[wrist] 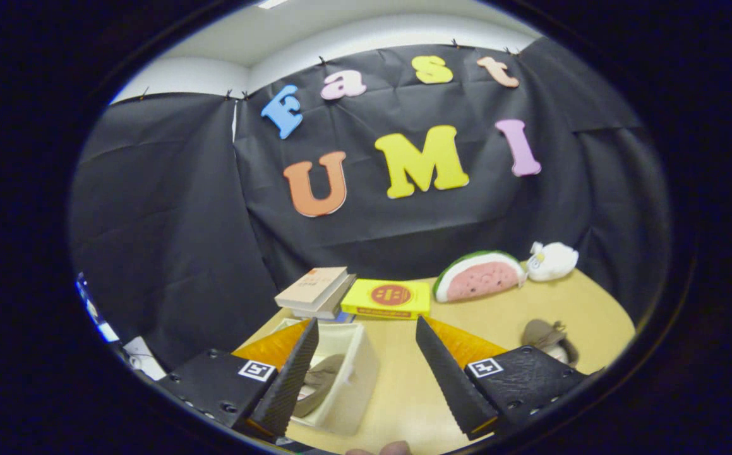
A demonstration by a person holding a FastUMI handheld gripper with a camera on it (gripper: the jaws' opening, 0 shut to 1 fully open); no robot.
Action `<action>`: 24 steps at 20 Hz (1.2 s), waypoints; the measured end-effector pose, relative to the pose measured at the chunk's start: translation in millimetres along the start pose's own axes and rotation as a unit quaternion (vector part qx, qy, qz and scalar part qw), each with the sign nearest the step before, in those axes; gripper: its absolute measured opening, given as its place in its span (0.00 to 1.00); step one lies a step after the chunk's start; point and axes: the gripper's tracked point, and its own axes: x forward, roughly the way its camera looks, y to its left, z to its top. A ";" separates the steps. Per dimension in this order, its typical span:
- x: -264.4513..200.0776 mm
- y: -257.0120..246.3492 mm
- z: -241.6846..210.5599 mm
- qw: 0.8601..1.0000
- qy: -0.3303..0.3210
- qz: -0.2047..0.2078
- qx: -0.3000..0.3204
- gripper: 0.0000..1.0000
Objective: Open the storage box then place both shoes into the box .Put the left shoe in first, then the right shoe, with the right side of both shoes facing outward in a uniform manner.
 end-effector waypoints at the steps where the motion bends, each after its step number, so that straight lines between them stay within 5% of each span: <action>1: -7.7 -23.1 5.6 1.000 -0.011 -0.009 -0.014 0.94; 5: -33.2 -112.5 11.6 0.996 -0.023 -0.048 -0.071 0.94; 9: -36.1 -199.2 -23.4 0.988 0.039 -0.083 -0.125 0.95; 15: -16.9 -294.7 -97.4 0.978 0.142 -0.113 -0.105 0.96; 24: 47.3 -344.1 -173.3 0.961 0.245 -0.118 -0.056 0.97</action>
